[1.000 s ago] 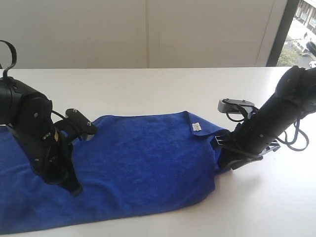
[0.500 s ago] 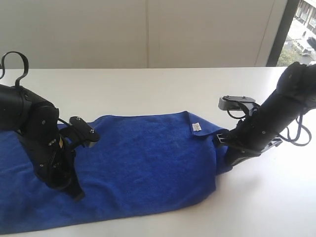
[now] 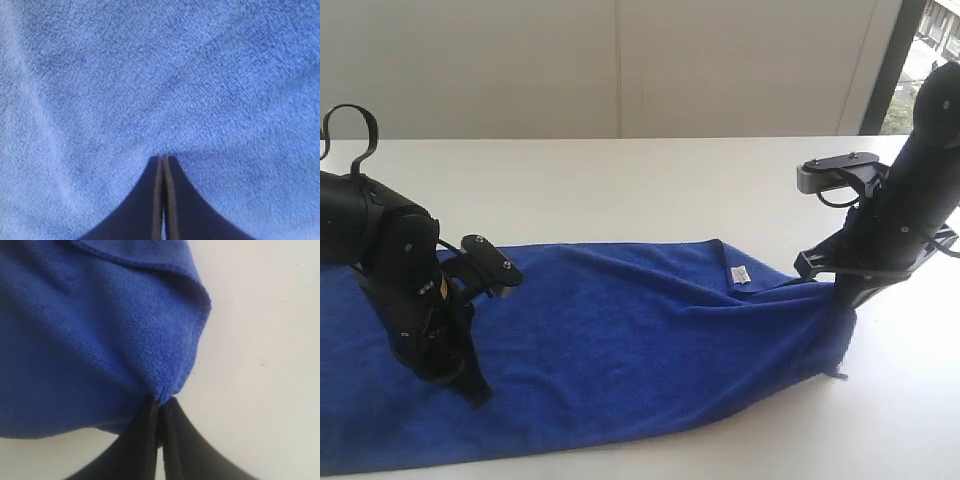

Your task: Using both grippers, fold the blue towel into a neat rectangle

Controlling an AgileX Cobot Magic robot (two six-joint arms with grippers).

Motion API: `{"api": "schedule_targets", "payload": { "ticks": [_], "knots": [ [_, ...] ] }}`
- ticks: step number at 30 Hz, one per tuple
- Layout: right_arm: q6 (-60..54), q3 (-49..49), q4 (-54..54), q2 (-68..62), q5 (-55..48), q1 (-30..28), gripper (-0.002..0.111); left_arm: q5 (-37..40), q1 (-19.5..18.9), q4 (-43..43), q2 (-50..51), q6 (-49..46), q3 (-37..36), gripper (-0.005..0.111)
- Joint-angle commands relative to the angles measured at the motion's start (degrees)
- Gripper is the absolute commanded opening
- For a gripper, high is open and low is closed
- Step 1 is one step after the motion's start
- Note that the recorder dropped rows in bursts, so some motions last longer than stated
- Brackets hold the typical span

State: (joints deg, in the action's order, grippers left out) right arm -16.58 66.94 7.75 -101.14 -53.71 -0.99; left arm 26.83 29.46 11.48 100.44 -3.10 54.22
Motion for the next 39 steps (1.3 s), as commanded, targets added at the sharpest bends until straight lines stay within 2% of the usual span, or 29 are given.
{"api": "schedule_targets", "payload": {
  "ticks": [1,5,7,9,11,12,16,19,39],
  "knots": [
    [-0.2,0.5,-2.9,-3.0,0.5,-0.3,0.007,0.8,-0.1,0.0,0.0,-0.1,-0.5,0.0],
    [-0.3,0.5,-4.9,-2.9,4.3,-0.3,0.034,0.8,-0.1,0.0,0.0,-0.1,-0.5,0.0],
    [-0.3,0.5,-4.9,-0.4,6.5,-0.3,0.04,0.7,-0.1,0.0,0.0,-0.1,-0.5,0.0],
    [-0.1,0.5,-4.7,2.8,4.3,-0.3,0.041,0.6,-0.1,0.0,0.0,-0.1,-0.5,0.0],
    [0.4,0.2,-2.3,5.1,-3.3,-0.3,0.038,0.3,-0.1,0.0,0.0,-0.1,-0.5,0.0],
    [0.1,-0.9,-1.0,5.4,-8.4,-0.2,0.027,0.2,-0.1,0.0,0.0,-0.1,-0.5,0.0],
    [-2.2,-4.6,0.9,4.5,-7.5,-0.2,0.0,0.2,-0.1,0.0,0.0,-0.1,-0.5,0.0],
    [-6.6,-5.9,5.8,1.2,-5.3,-0.2,0.0,0.5,-0.1,0.0,0.0,-0.1,-0.5,0.0],
    [-12.3,-2.0,9.9,-9.9,9.2,0.0,0.0,0.6,-0.1,0.0,0.0,-0.1,-0.5,0.0]
  ]
}}
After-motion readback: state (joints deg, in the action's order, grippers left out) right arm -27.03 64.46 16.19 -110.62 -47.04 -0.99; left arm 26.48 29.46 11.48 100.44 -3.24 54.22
